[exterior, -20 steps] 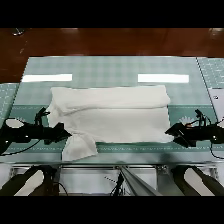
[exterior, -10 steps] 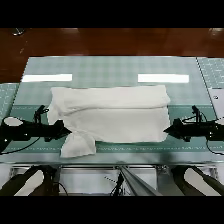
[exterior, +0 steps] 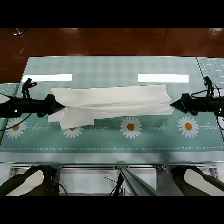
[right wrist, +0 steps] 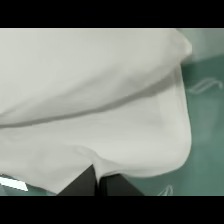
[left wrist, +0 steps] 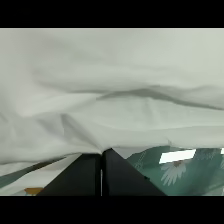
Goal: Fold the shirts.
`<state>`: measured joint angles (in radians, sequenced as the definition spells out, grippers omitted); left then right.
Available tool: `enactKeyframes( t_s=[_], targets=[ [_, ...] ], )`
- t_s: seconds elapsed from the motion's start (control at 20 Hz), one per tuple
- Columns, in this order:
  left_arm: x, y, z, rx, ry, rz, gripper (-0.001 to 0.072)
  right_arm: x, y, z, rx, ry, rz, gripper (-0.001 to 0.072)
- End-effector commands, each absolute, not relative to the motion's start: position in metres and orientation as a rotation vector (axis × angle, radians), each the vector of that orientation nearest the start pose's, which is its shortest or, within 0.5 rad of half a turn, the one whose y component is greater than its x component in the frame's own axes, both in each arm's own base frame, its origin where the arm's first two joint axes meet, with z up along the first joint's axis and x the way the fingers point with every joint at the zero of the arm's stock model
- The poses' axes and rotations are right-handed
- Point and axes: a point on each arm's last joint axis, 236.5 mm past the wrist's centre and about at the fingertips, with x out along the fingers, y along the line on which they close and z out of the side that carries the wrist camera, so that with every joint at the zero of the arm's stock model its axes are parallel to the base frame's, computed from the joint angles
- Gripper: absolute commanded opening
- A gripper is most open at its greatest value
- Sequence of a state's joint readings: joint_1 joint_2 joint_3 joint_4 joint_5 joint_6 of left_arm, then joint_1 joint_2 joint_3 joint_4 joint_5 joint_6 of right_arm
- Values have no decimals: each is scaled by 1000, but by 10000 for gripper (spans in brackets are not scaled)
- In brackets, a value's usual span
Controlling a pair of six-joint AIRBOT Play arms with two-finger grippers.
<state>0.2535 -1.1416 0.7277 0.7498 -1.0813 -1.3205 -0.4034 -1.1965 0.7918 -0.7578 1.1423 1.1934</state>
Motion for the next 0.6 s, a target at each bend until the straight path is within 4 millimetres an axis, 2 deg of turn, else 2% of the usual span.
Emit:
enactKeyframes(
  t_s=[0.0, 0.15, 0.3, 0.55],
  targets=[
    [367, -64, -22, -809, 1211, -246, 28, 386, 33, -16, 744, 1166, 266, 23],
    [398, -57, -22, -805, 1204, -251, 27, 419, 31, -24, 778, 1173, 238, 23],
    [422, -50, -29, -798, 1200, -247, 27, 441, 30, -29, 823, 1172, 239, 23],
    [436, -52, -56, -809, 1253, -248, 36, 453, 28, -48, 834, 1170, 234, 33]
  ],
)
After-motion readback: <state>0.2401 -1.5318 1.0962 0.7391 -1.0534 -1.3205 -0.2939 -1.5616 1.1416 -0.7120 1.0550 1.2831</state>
